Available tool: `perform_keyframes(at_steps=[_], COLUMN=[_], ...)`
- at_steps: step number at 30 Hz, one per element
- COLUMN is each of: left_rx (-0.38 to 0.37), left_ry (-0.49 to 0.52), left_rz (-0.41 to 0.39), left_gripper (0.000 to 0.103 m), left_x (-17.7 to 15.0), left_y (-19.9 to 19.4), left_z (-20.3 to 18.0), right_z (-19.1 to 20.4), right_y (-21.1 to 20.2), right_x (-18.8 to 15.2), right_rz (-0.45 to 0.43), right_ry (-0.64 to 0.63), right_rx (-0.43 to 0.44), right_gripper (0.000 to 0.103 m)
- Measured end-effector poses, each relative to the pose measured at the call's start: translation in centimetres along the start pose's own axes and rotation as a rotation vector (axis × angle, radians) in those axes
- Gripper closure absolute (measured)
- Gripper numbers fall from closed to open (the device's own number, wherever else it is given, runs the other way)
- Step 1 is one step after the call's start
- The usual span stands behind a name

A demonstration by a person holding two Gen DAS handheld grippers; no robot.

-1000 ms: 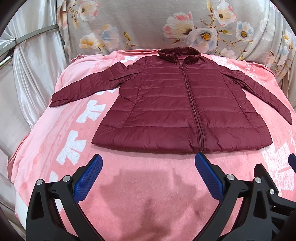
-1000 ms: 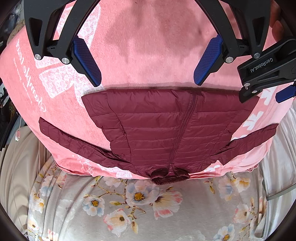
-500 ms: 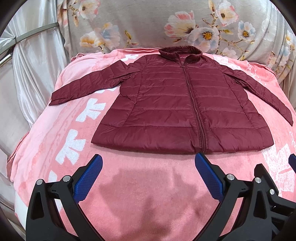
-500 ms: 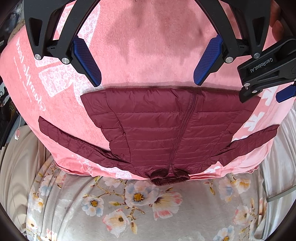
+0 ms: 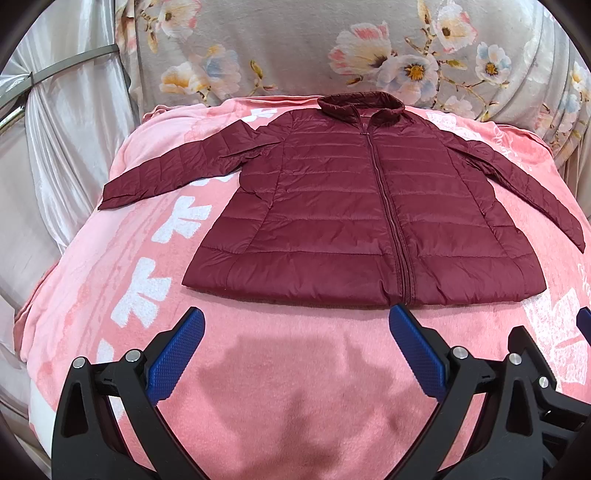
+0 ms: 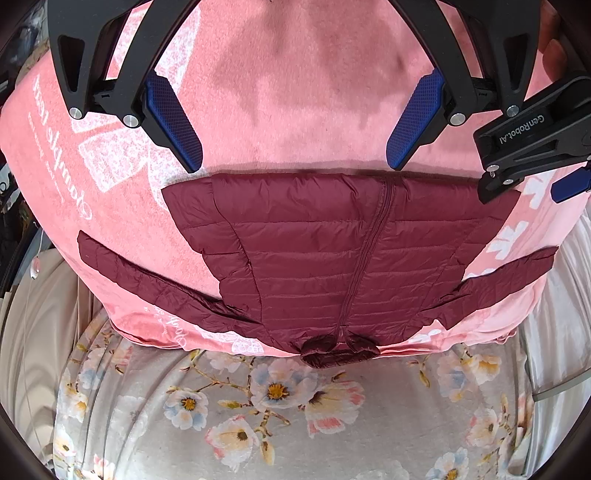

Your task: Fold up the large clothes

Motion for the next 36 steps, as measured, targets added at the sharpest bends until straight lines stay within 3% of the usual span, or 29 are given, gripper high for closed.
perform_keyframes(at_steps=[36], left_rx=[-0.004], left_ry=[-0.024], left_rz=[-0.003], left_gripper=[0.006], left_x=[-0.7], left_y=[-0.41], left_z=[0.62], right_z=[0.75], right_y=[0.14], right_x=[-0.11], right_rz=[-0.005], right_ry=[-0.016], right_rx=[0.015], right_gripper=[0.005])
Point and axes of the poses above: each gripper's, at about its wrist camera, not at the fingertips, and y roughly the way its jaws point, z to its left, x to its top, the point moved 3 cm from there along y, roughly the way its jaws point, and after that the axes turned 11 degrees about y, right-handed, at the moved point
